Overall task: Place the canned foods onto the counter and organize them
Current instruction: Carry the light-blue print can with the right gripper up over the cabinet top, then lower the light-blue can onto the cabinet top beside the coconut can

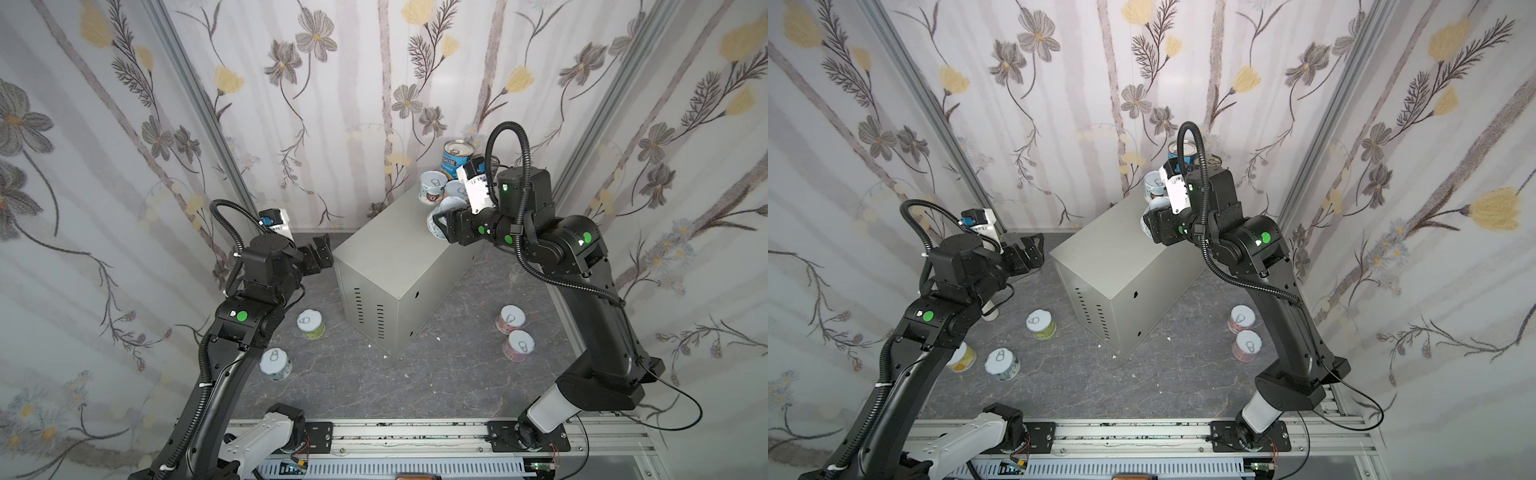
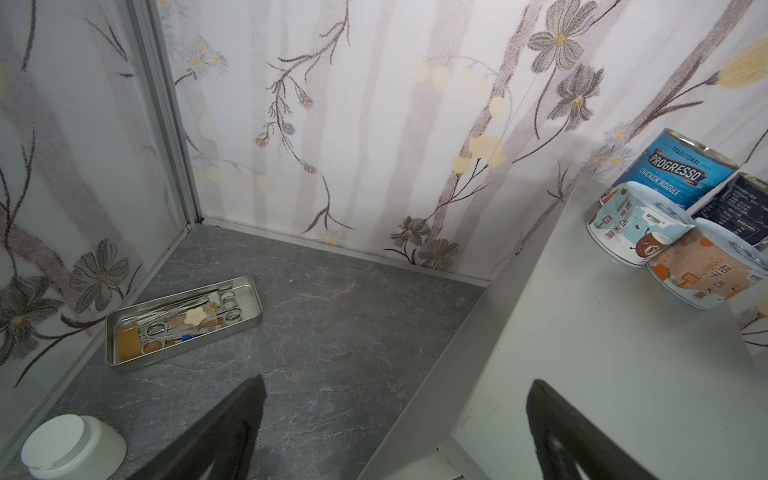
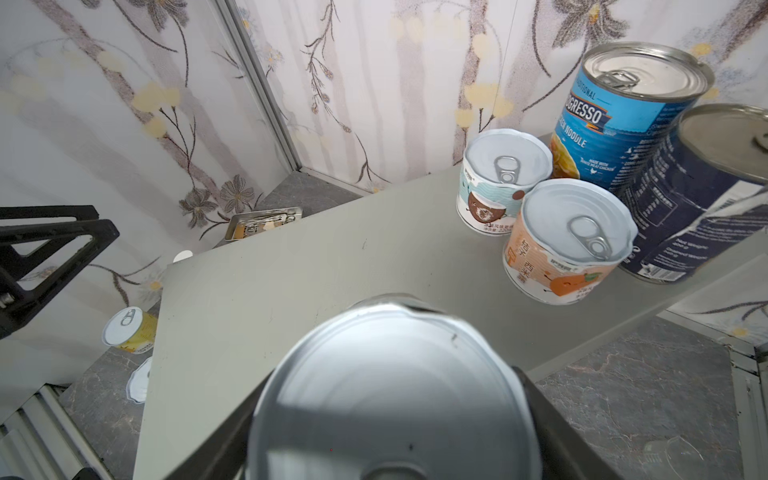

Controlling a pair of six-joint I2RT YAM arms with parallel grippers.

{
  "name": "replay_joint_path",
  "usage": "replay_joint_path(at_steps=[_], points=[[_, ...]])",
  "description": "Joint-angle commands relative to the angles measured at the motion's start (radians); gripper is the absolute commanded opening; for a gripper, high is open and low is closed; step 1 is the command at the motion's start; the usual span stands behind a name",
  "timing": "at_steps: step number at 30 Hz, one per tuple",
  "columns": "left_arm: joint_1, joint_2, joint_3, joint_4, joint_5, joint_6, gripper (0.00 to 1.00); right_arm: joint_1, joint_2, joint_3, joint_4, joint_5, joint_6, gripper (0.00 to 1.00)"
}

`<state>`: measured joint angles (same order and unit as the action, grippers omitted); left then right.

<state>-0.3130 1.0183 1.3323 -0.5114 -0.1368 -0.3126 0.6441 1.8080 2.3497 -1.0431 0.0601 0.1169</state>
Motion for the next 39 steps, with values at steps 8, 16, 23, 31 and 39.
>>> replay_joint_path(at_steps=[8, 16, 23, 31, 39], points=[[-0.010, 0.008, -0.031, 0.076, 0.008, -0.022, 1.00, 0.035, 0.116, 0.035, 0.015, 0.062, -0.038, 0.55], [-0.020, 0.020, -0.065, 0.094, 0.013, -0.024, 1.00, 0.036, 0.164, 0.046, 0.034, 0.084, -0.034, 0.61], [-0.023, 0.022, -0.077, 0.103, 0.016, -0.023, 1.00, 0.029, 0.222, 0.058, 0.047, 0.070, -0.037, 0.70], [-0.025, 0.020, -0.097, 0.109, 0.023, -0.023, 1.00, 0.016, 0.264, 0.086, 0.061, 0.062, -0.035, 0.89], [-0.025, 0.026, -0.109, 0.122, 0.032, -0.026, 1.00, 0.011, 0.258, 0.085, 0.099, 0.048, -0.040, 1.00]])
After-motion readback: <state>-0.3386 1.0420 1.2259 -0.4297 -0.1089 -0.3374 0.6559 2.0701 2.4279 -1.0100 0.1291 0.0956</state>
